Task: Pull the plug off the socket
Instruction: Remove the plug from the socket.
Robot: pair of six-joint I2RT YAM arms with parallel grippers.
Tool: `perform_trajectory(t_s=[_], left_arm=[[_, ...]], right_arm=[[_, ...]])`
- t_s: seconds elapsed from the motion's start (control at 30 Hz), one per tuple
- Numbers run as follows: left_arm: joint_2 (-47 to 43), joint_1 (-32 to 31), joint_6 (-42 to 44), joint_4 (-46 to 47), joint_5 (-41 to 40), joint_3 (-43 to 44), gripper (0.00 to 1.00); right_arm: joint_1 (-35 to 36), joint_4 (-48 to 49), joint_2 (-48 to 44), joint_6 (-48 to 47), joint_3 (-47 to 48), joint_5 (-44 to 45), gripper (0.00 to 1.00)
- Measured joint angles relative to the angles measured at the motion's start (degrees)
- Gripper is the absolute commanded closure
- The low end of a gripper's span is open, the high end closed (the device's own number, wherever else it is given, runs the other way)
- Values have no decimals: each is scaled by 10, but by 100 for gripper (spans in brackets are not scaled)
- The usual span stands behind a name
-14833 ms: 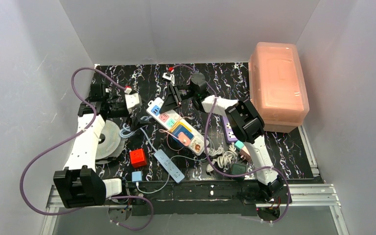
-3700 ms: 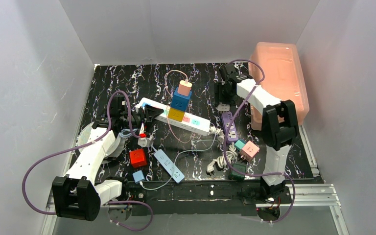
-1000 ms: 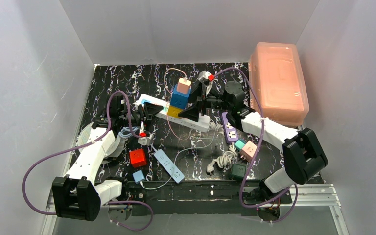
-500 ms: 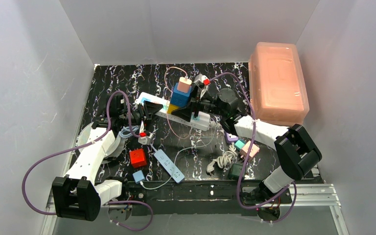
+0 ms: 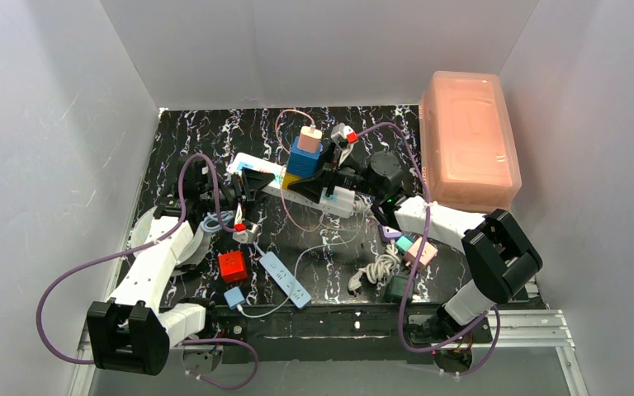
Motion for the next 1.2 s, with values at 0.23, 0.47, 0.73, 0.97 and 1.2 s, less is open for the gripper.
perform_trajectory(t_s=[0.23, 0.47, 0.73, 0.97, 1.2], left_arm=[[0, 0, 0, -5, 2, 0, 100], [-7, 5, 1, -56, 11, 2, 100], [-11, 6, 3, -104, 16, 8, 100], [-11, 0, 7, -174, 37, 8, 100], [-11, -3, 7, -192, 49, 8, 100]], right_arm=[[1, 1, 0, 2, 0, 2, 99], [1, -8, 0, 21, 0, -1, 99], [-7, -12, 0, 57, 0, -21, 99], [-44, 6, 0, 63, 25, -1, 99], [-63, 10, -2, 56, 31, 19, 99]])
